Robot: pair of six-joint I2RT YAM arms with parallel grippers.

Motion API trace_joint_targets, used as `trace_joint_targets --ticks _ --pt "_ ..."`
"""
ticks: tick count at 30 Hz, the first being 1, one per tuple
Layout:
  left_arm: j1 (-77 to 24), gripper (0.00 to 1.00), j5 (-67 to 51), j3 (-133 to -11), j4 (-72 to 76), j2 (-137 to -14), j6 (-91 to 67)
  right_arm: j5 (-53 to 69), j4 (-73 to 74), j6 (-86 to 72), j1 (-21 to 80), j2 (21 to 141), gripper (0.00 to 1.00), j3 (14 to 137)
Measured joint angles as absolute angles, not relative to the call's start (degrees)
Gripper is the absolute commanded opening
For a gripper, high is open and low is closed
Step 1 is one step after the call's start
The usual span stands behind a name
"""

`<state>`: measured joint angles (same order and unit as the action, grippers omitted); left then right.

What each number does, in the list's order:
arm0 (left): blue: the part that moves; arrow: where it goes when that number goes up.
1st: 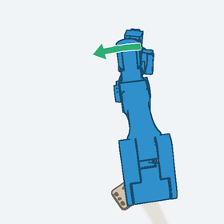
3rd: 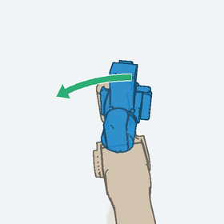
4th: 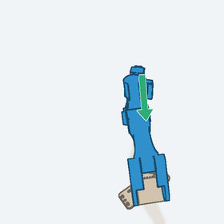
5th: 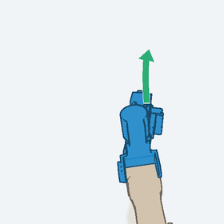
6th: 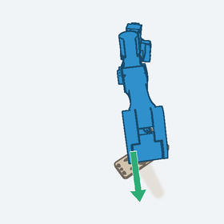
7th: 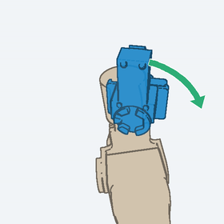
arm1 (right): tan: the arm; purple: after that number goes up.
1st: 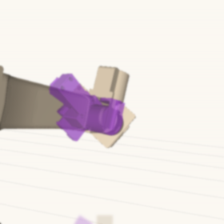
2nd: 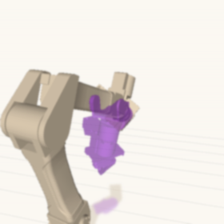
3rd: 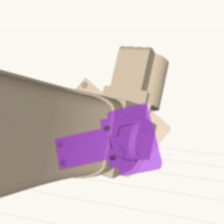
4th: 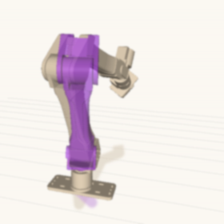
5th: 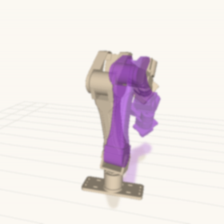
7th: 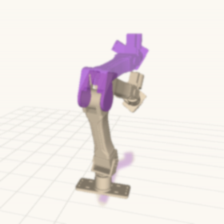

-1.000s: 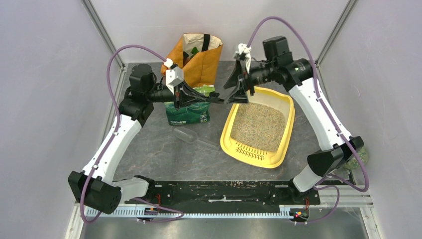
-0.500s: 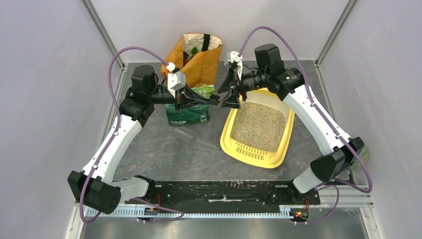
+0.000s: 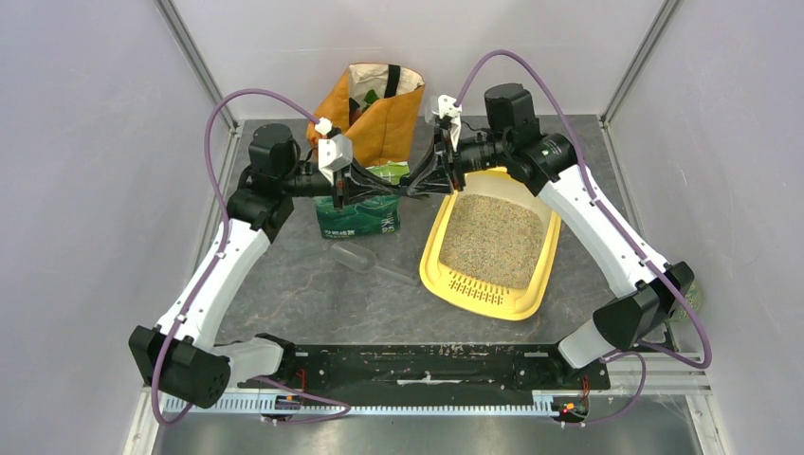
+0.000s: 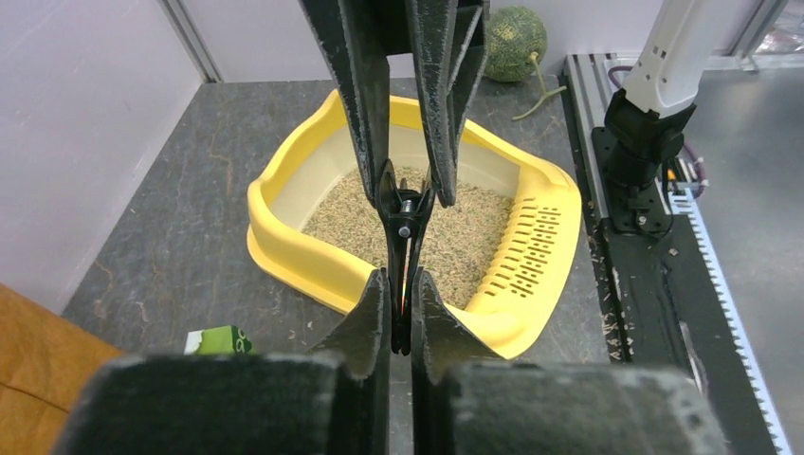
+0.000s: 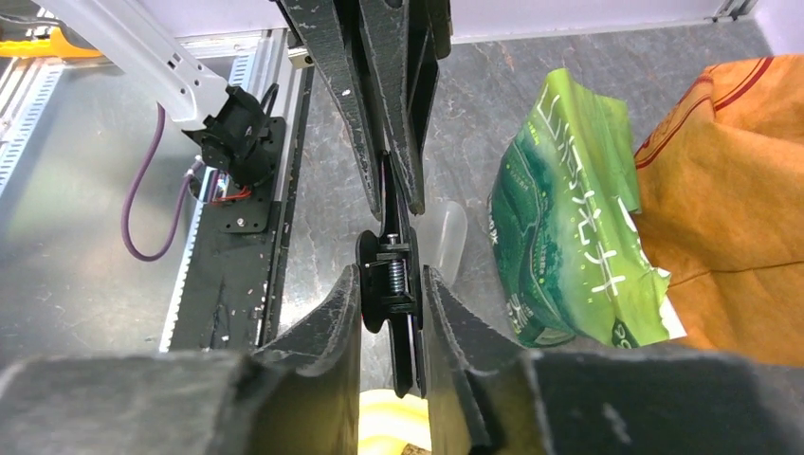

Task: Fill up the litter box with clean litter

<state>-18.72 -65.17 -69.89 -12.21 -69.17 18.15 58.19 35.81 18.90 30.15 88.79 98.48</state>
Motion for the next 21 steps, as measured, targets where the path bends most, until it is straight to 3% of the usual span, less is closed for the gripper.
trace_joint_targets --ticks 2,4,6,15,21 --pt "-18.68 0.42 -65.01 -69.87 -12.10 -69.12 17.80 58.39 35.51 19.25 30.15 88.62 0.08 98.35" --pt "-18.72 0.54 -64.20 -69.80 -11.94 -68.95 17.37 58.39 35.31 19.16 30.15 88.29 0.00 98.30" --pt "-18.70 0.59 -62.92 -69.67 -12.32 -68.36 17.23 57.89 35.18 19.09 30.17 88.14 0.00 98.28" --pt "-8.67 0.67 -61.12 -68.14 -13.04 -63.99 17.06 56.51 38.48 21.34 27.79 88.68 0.00 99.55" --pt "-2.17 0.65 -59.27 -79.20 -27.07 -75.35 31.86 55.83 45.08 29.43 23.22 96.68 0.00 112.66"
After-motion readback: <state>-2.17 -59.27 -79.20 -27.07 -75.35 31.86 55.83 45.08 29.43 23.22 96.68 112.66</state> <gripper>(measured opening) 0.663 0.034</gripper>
